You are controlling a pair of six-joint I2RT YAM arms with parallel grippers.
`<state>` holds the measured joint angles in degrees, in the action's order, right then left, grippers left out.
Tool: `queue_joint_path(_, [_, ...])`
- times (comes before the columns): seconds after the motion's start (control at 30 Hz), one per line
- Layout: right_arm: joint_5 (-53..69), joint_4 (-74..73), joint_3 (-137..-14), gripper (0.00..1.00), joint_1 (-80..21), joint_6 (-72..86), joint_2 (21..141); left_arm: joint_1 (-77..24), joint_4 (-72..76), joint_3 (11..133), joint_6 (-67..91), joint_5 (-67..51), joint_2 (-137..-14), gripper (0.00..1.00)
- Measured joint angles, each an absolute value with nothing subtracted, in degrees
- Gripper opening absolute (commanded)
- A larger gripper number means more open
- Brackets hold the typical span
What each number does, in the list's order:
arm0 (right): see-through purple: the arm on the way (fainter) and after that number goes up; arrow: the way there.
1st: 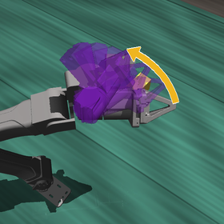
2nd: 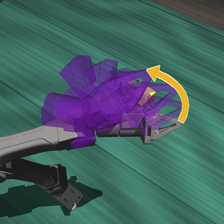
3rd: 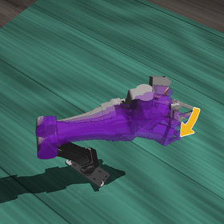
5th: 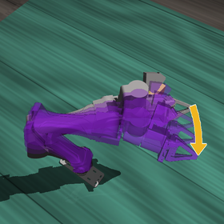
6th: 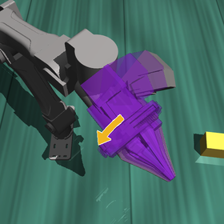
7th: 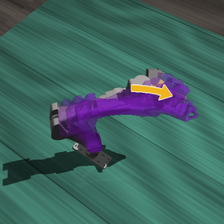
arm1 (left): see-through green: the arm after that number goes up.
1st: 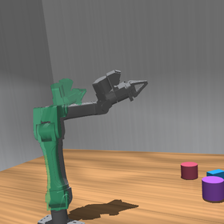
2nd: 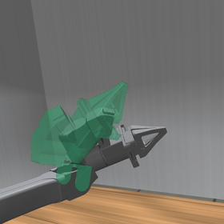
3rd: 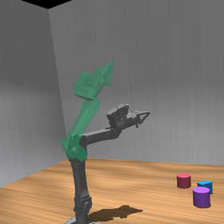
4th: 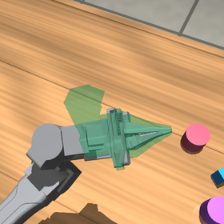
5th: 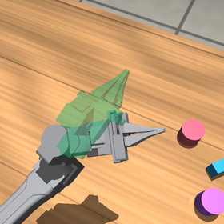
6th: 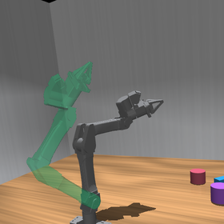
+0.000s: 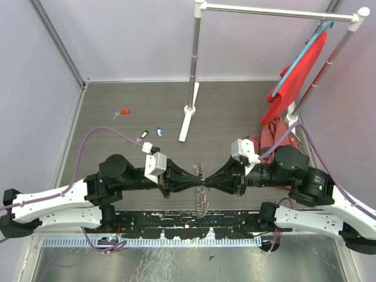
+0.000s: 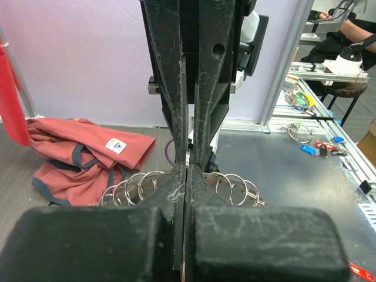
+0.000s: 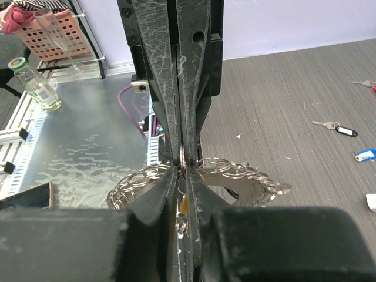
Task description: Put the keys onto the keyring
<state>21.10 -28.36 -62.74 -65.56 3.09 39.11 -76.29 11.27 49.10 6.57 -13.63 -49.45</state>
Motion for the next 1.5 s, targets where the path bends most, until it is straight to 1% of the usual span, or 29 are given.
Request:
queue_joint_path(0.1, [21.1, -28.4, -62.7, 0.02, -65.6, 3.1, 39.2, -76.3, 11.3, 49.1, 6.6, -13.9, -49.5, 0.0])
queue_joint_path(0.27, [21.3, -28.4, -62.9, 0.01, -65.6, 3.0, 39.2, -76.3, 11.2, 49.5, 6.7, -14.4, -49.6, 0.0])
queue_joint_path(0.3, [21.3, -28.7, -63.2, 0.01, -65.6, 3.0, 39.2, -76.3, 11.2, 49.5, 6.7, -14.5, -49.7, 0.02])
queue_joint_path(0.33, [21.3, -28.9, -63.4, 0.01, -65.6, 2.9, 39.2, -76.3, 11.2, 49.6, 6.7, -14.5, -49.8, 0.06])
queue_joint_path(0.47, [20.9, -32.3, -66.3, 0.01, -65.6, 2.0, 40.8, -76.3, 11.2, 50.1, 6.7, -14.7, -50.1, 0.23])
queue_joint_path(0.53, [20.6, -35.9, -69.3, 0.01, -65.6, 1.2, 42.7, -76.3, 10.9, 50.5, 6.4, -14.7, -50.2, 0.27])
queue_joint_path(0.63, [19.5, -41.5, -73.8, 0.01, -65.6, -0.2, 45.8, -76.3, 10.4, 51.2, 6.0, -14.5, -49.9, 0.31])
queue_joint_path(0.83, [15.7, -53.4, -83.4, 0.01, -65.6, -3.4, 53.0, -76.3, 6.3, 52.1, 3.3, -11.6, -49.0, 0.33])
queue_joint_path(1.1, [9.9, -66.4, -91.9, 0.01, -65.6, -6.2, 63.1, -76.3, -2.2, 55.5, -1.3, -5.0, -49.7, 0.37])
queue_joint_path(1.27, [8.2, -71.0, -95.2, 0.01, -65.6, -7.3, 67.0, -76.3, -4.2, 55.5, -2.3, -4.1, -51.4, 0.39])
queue_joint_path(1.5, [8.2, -72.9, -97.1, 0.01, -65.6, -7.6, 67.1, -76.3, -6.5, 56.0, -2.9, -3.7, -53.9, 0.41])
